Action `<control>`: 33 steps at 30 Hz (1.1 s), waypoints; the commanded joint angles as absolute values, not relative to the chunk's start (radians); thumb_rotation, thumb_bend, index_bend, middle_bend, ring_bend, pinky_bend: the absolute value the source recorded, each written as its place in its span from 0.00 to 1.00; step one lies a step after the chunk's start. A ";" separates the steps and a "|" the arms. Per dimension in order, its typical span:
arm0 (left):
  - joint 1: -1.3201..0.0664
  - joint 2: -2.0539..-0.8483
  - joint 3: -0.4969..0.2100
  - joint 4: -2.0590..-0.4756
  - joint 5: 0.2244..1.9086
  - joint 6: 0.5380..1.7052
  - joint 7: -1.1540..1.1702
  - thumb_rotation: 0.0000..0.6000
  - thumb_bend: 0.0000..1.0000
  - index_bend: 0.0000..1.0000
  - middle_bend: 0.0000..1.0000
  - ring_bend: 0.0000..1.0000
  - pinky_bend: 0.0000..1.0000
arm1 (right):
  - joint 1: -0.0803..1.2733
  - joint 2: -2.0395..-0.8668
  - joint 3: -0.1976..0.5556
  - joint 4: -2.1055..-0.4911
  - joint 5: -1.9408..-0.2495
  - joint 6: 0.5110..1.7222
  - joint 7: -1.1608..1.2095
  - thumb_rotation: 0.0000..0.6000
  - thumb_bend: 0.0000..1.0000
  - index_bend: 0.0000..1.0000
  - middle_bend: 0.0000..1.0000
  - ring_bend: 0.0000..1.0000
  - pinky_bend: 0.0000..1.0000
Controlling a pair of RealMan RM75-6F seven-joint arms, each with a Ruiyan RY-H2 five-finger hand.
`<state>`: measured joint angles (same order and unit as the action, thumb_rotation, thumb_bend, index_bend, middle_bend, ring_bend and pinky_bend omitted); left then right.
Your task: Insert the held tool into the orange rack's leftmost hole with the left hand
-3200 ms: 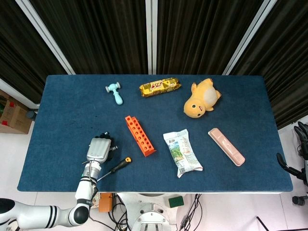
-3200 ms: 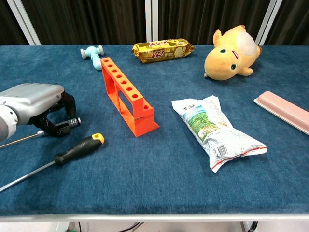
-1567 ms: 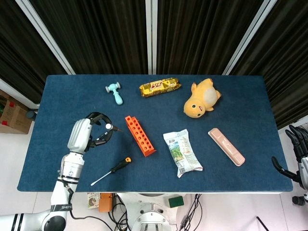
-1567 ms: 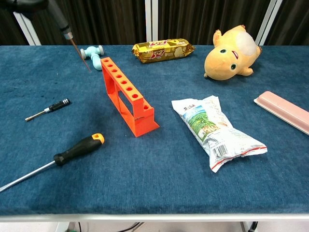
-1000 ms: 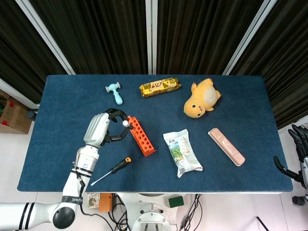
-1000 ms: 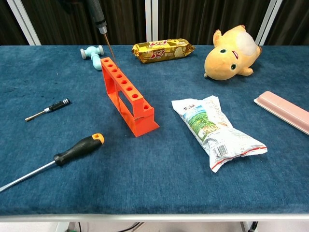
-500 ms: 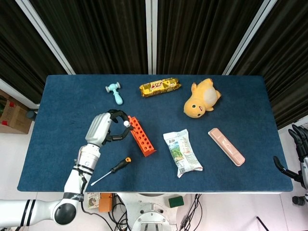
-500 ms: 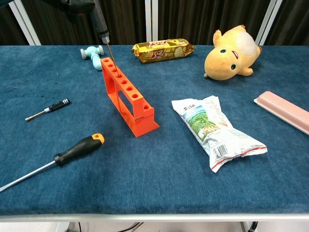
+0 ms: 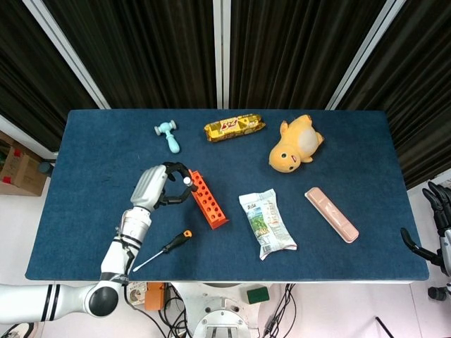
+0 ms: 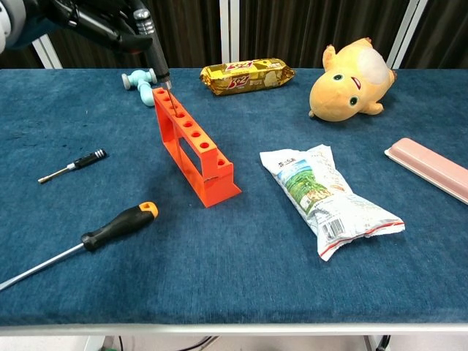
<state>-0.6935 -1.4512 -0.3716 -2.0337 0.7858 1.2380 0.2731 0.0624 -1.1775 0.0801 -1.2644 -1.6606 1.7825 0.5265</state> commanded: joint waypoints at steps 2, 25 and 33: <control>-0.706 -1.463 -0.364 -1.995 0.764 1.210 0.261 1.00 0.44 0.63 0.48 0.31 0.42 | 0.063 -1.177 0.079 -1.263 -1.660 1.780 0.531 1.00 0.33 0.00 0.00 0.00 0.00; -0.727 -1.504 -0.304 -1.929 0.775 1.180 0.281 1.00 0.44 0.64 0.49 0.32 0.42 | 0.069 -1.178 0.078 -1.266 -1.657 1.763 0.528 1.00 0.33 0.00 0.00 0.00 0.00; -0.738 -1.518 -0.304 -1.932 0.775 1.203 0.317 1.00 0.44 0.65 0.49 0.32 0.42 | 0.068 -1.179 0.077 -1.270 -1.658 1.764 0.526 1.00 0.33 0.00 0.00 0.00 0.00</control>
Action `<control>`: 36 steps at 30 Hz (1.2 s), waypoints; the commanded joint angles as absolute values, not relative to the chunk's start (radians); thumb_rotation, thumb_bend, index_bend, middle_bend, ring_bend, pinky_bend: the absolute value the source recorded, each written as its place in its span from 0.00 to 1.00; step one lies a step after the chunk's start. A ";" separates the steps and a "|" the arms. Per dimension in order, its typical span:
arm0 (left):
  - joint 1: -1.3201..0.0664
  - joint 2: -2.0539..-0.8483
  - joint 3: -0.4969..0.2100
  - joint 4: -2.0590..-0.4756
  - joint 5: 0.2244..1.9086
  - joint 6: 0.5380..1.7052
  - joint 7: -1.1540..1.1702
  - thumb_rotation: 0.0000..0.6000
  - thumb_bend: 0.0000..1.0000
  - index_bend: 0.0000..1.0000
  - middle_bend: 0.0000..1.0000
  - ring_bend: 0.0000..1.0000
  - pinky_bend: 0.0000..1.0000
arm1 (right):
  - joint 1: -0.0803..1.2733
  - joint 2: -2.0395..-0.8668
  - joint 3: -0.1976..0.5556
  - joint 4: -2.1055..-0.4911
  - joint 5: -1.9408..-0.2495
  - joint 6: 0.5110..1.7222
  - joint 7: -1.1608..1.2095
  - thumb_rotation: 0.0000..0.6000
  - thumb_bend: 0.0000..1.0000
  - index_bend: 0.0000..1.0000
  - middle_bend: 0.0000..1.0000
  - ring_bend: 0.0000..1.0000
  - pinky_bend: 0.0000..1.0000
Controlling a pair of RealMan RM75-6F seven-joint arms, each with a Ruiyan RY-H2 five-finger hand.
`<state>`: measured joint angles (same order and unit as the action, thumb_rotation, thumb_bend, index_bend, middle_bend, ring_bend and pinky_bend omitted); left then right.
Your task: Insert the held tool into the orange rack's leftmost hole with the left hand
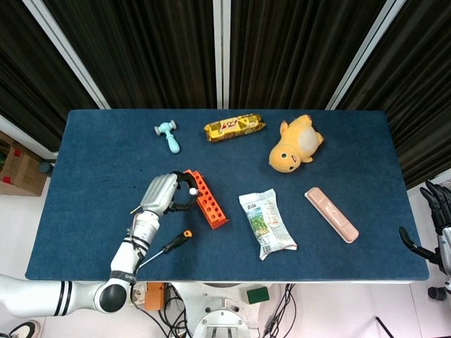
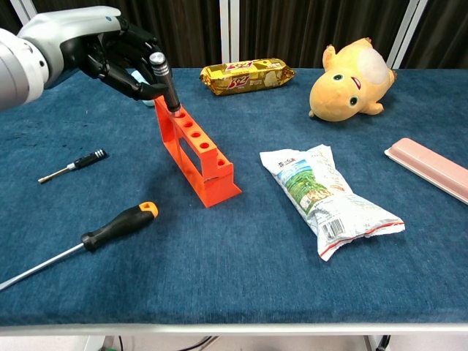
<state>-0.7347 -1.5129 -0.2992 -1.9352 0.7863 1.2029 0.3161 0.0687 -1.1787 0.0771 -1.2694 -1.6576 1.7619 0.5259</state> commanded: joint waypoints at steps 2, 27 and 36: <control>-0.739 -1.518 -0.309 -1.933 0.763 1.199 0.313 1.00 0.44 0.65 0.50 0.32 0.42 | 0.067 -1.178 0.078 -1.270 -1.658 1.766 0.528 1.00 0.33 0.00 0.00 0.00 0.00; -0.759 -1.516 -0.340 -1.925 0.667 1.164 0.280 1.00 0.44 0.66 0.50 0.33 0.43 | 0.071 -1.178 0.079 -1.271 -1.653 1.755 0.531 1.00 0.33 0.00 0.00 0.00 0.00; -0.772 -1.524 -0.328 -1.906 0.656 1.156 0.294 1.00 0.44 0.66 0.50 0.33 0.43 | 0.071 -1.176 0.080 -1.272 -1.649 1.752 0.536 1.00 0.33 0.00 0.00 0.00 0.00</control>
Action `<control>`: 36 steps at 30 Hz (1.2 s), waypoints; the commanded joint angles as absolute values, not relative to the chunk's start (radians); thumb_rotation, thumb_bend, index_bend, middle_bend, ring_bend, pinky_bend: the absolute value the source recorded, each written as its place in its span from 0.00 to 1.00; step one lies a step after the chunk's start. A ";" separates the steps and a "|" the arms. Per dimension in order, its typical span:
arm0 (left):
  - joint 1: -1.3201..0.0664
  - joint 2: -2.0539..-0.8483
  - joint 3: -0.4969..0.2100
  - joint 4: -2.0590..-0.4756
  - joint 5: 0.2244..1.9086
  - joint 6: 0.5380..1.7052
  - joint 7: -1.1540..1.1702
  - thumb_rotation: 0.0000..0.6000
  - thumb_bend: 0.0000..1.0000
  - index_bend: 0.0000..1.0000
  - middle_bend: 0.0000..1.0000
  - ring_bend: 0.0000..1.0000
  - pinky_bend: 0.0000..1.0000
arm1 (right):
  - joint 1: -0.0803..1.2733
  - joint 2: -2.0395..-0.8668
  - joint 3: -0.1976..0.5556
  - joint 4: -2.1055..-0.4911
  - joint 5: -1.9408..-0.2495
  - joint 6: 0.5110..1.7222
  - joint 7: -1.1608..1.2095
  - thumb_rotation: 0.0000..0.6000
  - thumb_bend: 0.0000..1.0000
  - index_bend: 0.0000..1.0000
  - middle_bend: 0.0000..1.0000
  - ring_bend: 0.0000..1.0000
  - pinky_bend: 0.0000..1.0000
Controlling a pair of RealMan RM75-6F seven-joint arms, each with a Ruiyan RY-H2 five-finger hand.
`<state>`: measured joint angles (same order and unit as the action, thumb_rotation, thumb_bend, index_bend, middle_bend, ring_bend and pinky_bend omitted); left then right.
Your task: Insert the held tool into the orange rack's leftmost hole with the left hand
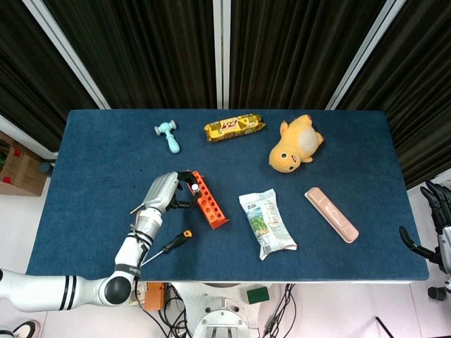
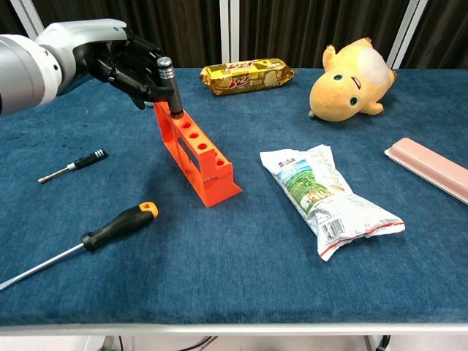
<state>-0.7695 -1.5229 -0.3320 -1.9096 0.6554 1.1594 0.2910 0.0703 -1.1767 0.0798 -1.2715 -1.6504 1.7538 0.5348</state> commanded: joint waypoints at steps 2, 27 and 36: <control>-0.774 -1.526 -0.326 -1.903 0.657 1.153 0.294 1.00 0.44 0.66 0.50 0.33 0.43 | 0.071 -1.176 0.080 -1.273 -1.648 1.750 0.537 1.00 0.33 0.00 0.00 0.00 0.00; -0.592 -1.281 -0.158 -2.076 1.091 1.285 0.298 0.81 0.21 0.08 0.09 0.05 0.22 | 0.064 -1.179 0.082 -1.277 -1.650 1.761 0.517 1.00 0.33 0.00 0.00 0.00 0.00; -0.304 -1.263 0.078 -1.723 1.536 1.658 0.266 1.00 0.19 0.32 0.18 0.06 0.22 | 0.055 -1.168 0.077 -1.324 -1.608 1.708 0.405 1.00 0.33 0.00 0.00 0.00 0.00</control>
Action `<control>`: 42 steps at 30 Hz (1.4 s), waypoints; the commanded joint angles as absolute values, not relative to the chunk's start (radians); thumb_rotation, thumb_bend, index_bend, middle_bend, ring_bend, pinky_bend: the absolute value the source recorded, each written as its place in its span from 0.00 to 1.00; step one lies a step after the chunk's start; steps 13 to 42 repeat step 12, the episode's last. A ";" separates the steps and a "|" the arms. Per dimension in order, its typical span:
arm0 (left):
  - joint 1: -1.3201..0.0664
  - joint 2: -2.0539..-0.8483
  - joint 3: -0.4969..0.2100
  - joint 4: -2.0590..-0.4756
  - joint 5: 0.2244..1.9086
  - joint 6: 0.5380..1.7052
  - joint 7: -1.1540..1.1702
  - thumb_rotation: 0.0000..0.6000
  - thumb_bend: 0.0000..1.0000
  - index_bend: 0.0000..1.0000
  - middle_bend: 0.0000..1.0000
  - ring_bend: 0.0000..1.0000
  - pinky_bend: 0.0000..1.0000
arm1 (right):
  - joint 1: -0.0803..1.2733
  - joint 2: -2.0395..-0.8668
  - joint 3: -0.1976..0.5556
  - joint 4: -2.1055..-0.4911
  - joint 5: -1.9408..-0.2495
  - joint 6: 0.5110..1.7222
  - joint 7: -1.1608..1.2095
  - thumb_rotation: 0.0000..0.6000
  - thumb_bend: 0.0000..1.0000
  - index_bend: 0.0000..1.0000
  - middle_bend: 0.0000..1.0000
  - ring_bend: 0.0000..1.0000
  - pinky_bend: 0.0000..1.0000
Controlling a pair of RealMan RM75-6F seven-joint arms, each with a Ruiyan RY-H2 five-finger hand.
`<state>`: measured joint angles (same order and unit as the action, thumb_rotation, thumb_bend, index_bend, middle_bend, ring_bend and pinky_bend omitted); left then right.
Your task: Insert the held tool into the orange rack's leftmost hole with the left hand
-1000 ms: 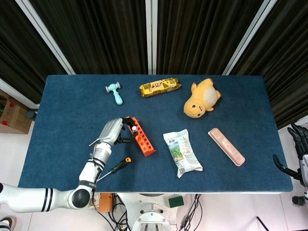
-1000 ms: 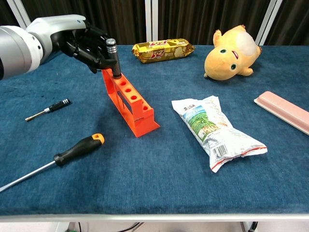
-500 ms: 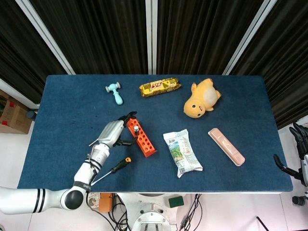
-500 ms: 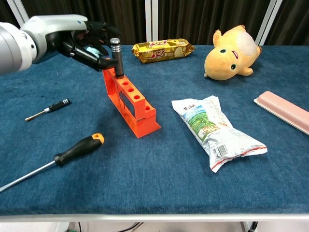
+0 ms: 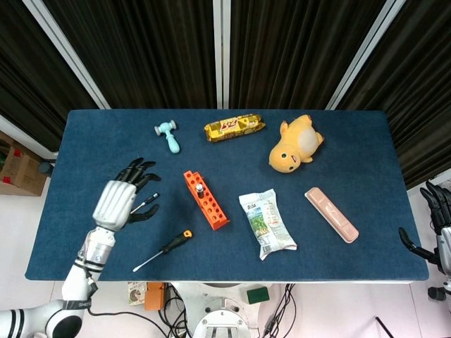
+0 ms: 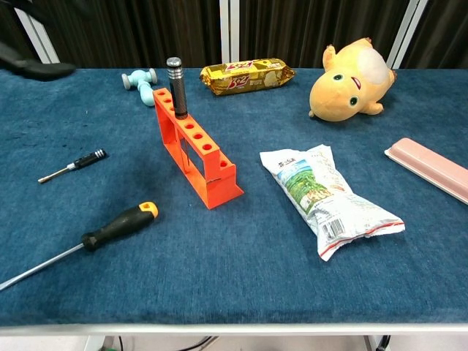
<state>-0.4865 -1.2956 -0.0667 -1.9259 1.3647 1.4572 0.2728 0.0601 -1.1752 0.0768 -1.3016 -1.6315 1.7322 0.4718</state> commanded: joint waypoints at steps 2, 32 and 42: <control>-0.267 -1.223 0.123 -1.732 1.502 1.630 0.311 0.91 0.12 0.20 0.15 0.04 0.21 | 0.051 -1.162 0.074 -1.336 -1.588 1.684 0.318 1.00 0.33 0.00 0.00 0.00 0.00; -0.180 -1.130 0.131 -1.724 1.405 1.611 0.445 0.72 0.04 0.00 0.02 0.00 0.13 | 0.051 -1.087 0.066 -1.513 -1.461 1.526 -0.008 1.00 0.34 0.00 0.00 0.00 0.00; -0.180 -1.130 0.131 -1.724 1.405 1.611 0.445 0.72 0.04 0.00 0.02 0.00 0.13 | 0.051 -1.087 0.066 -1.513 -1.461 1.526 -0.008 1.00 0.34 0.00 0.00 0.00 0.00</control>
